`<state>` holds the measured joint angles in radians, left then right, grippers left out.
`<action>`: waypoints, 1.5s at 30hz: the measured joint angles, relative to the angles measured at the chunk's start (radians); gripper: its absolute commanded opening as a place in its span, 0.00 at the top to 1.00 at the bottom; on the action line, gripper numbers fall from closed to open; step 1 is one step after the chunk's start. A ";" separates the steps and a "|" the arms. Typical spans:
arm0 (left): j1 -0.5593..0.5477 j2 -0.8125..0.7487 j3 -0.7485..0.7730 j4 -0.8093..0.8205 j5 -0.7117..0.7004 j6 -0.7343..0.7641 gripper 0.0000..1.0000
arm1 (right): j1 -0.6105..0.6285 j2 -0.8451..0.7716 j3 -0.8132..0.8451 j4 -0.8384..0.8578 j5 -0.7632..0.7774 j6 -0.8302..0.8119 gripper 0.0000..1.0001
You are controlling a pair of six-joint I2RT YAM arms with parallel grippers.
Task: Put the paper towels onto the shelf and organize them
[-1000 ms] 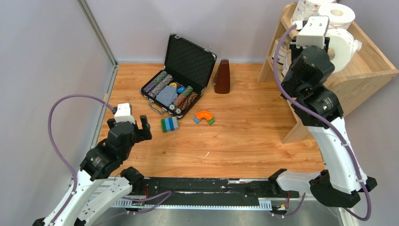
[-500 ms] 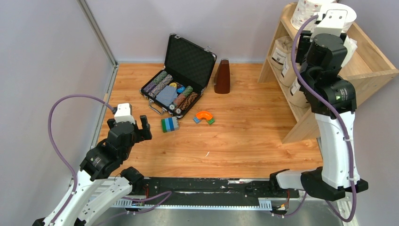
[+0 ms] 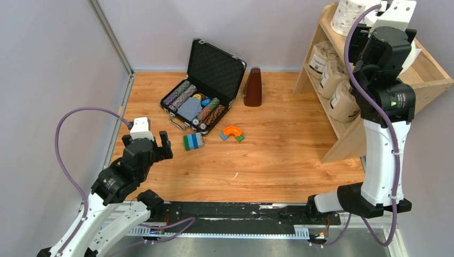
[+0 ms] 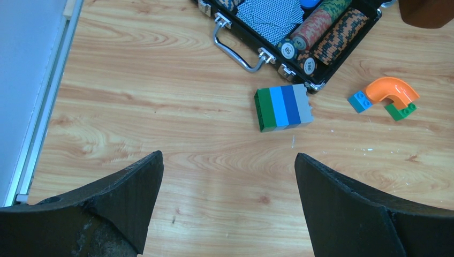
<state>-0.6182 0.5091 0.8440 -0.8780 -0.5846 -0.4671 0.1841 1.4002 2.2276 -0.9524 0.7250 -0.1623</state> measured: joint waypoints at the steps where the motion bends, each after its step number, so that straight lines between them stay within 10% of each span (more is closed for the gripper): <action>1: 0.000 0.000 0.000 0.000 0.000 0.000 0.00 | -0.009 0.006 0.009 0.000 0.001 -0.002 0.31; 29: 0.000 0.013 -0.006 0.000 0.005 0.001 0.00 | -0.092 0.008 -0.088 0.146 0.060 -0.116 0.15; 37: 0.000 0.013 -0.006 0.000 0.008 0.001 0.00 | -0.094 0.004 -0.087 0.151 0.061 -0.127 0.48; 45: 0.000 0.013 -0.006 0.000 0.008 0.001 0.00 | -0.094 -0.044 -0.088 0.145 0.047 -0.136 0.47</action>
<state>-0.6182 0.5224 0.8383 -0.8776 -0.5766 -0.4664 0.0898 1.3560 2.1399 -0.8078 0.7719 -0.2981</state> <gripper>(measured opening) 0.998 0.534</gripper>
